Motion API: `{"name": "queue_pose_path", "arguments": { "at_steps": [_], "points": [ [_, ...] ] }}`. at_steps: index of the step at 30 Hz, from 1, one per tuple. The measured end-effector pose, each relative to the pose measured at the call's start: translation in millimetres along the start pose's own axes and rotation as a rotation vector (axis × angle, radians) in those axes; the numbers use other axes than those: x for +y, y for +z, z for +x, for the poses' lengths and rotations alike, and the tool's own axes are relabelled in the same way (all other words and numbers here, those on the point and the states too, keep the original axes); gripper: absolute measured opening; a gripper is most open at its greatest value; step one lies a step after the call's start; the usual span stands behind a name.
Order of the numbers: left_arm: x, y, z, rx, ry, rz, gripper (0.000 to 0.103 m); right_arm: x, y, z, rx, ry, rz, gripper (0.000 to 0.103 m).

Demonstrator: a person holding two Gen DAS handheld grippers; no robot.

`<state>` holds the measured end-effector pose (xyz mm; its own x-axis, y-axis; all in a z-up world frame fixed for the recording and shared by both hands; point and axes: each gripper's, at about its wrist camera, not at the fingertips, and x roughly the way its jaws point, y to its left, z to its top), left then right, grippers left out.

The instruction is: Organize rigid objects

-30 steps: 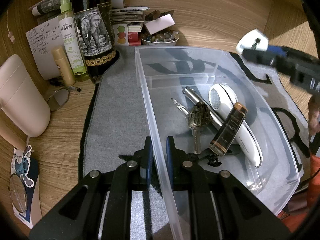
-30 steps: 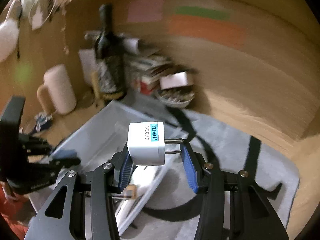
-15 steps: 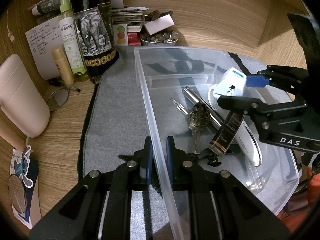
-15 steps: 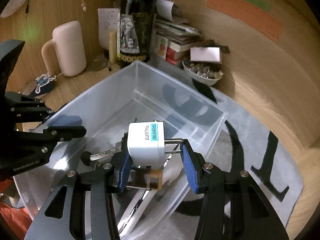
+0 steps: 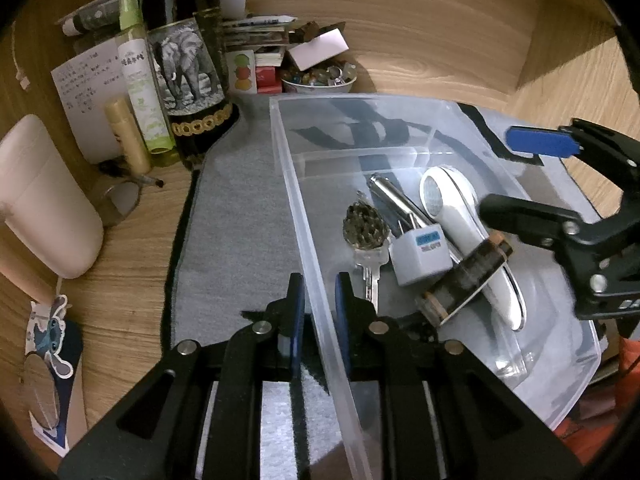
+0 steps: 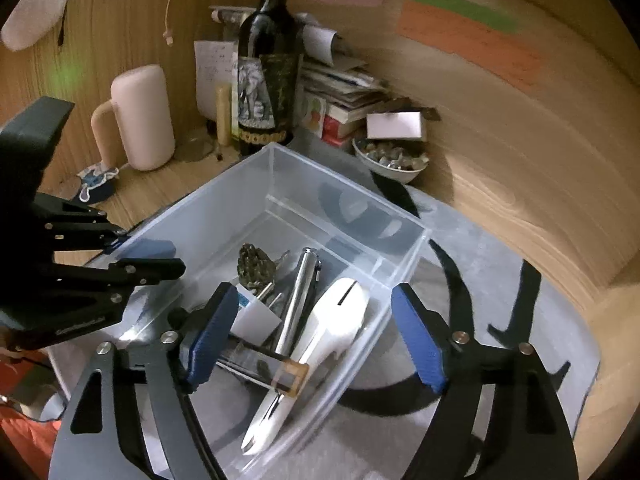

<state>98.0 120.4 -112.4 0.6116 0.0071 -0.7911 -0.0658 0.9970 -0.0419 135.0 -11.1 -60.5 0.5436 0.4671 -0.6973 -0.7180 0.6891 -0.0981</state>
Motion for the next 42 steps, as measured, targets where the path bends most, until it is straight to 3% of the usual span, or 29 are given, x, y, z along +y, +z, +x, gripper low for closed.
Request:
{"name": "queue_pose_path", "arguments": {
  "at_steps": [4,11,16,21,26,28,31,42],
  "points": [
    [1,3,-11,-0.032,0.041,0.006,0.03,-4,-5,-15,-0.034,-0.02,0.024,0.081],
    [0,9,-55,-0.146,0.067,0.0,0.033,-10,-14,-48,-0.106,-0.047,0.073,0.082],
    [-14,8,-85,-0.24,0.062,0.014,0.052,-15,-20,-76,-0.178,-0.07,0.113,0.084],
    [-35,5,-110,-0.321,0.036,0.034,0.057,-16,-31,-108,-0.271,-0.119,0.156,0.103],
    [-54,1,-133,-0.423,0.035,0.02,0.078,-14,-43,-136,-0.335,-0.166,0.179,0.103],
    [-60,-2,-140,-0.459,0.036,0.009,0.092,-12,-48,-145,-0.355,-0.19,0.194,0.103],
    [-71,-8,-153,-0.523,0.041,-0.009,0.098,-9,-58,-162,-0.405,-0.231,0.215,0.103],
    [-94,-27,-166,-0.583,0.003,-0.007,0.101,-1,-81,-189,-0.482,-0.258,0.262,0.103]
  ]
}}
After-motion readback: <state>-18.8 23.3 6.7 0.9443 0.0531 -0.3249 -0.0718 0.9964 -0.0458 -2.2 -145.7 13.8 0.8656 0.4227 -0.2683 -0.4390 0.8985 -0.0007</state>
